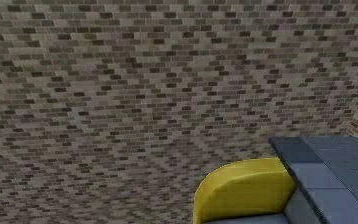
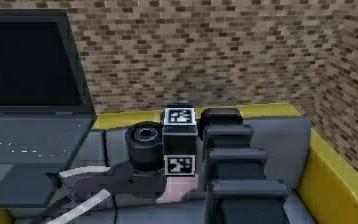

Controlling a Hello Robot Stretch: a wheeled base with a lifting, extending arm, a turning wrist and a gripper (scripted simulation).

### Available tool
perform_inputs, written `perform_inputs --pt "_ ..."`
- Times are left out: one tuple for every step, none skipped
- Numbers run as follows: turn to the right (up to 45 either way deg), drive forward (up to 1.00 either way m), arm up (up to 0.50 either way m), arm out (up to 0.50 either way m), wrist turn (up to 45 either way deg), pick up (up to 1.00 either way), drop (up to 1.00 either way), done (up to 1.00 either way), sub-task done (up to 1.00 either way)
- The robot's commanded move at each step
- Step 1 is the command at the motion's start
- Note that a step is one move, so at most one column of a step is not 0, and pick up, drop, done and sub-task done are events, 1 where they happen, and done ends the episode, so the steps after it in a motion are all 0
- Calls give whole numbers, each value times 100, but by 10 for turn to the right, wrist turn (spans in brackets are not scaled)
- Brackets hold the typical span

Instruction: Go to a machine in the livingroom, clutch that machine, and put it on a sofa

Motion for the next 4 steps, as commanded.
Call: perform_inputs --pt "0 0 0 0 450 0 0 0 0" --pt "0 0 0 0 360 0 0 0 0" --pt "0 0 -44 0 0 0 0 0 0" --pt "0 0 -32 0 0 0 0 0 0"
